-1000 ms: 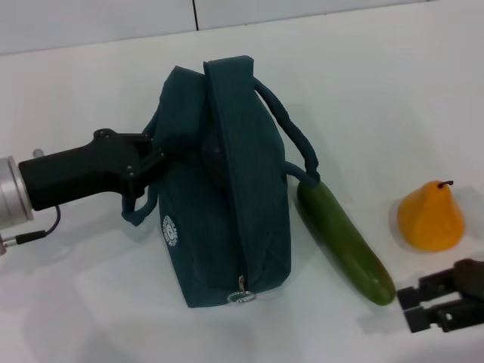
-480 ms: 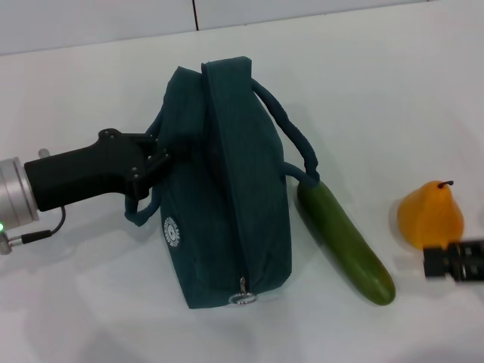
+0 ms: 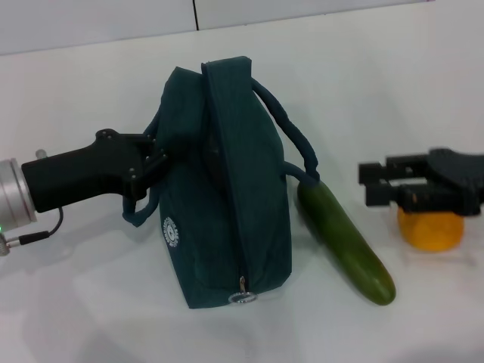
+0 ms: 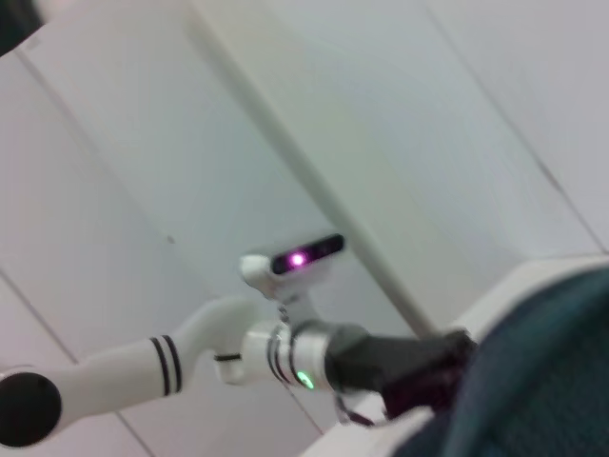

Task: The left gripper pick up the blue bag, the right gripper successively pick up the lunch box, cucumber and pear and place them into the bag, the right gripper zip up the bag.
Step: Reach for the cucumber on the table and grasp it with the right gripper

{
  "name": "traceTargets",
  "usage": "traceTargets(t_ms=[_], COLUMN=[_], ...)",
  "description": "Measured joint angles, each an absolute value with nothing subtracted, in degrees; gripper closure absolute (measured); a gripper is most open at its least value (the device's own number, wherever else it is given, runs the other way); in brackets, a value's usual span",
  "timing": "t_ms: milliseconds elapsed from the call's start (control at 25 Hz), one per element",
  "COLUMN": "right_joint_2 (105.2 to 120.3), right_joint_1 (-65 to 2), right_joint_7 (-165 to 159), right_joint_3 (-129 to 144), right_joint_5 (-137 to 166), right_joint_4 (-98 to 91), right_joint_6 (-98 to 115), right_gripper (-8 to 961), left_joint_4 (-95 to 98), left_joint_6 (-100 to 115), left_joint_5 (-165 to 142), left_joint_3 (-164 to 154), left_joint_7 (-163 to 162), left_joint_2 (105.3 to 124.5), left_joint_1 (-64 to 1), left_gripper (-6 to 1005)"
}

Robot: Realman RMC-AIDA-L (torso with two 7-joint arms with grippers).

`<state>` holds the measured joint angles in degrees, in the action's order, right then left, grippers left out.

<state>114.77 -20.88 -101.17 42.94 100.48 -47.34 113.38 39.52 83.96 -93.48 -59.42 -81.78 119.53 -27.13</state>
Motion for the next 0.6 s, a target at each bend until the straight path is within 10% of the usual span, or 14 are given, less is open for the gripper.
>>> traceTargets(t_ms=[600], right_joint_2=[114.45], right_joint_1=[-26.1], right_joint_7=[-134.2], right_joint_3=[60.5], right_joint_5=[105.4], right_joint_4=[-78.1], right_joint_6=[99.7], right_gripper=[487], left_joint_4=[39.6], left_joint_6=[83.9], left_joint_5=[-93.5], left_joint_3=[-59.4], left_joint_7=[-81.3], left_joint_2=[119.46], left_joint_1=[-27.3], left_gripper=[949])
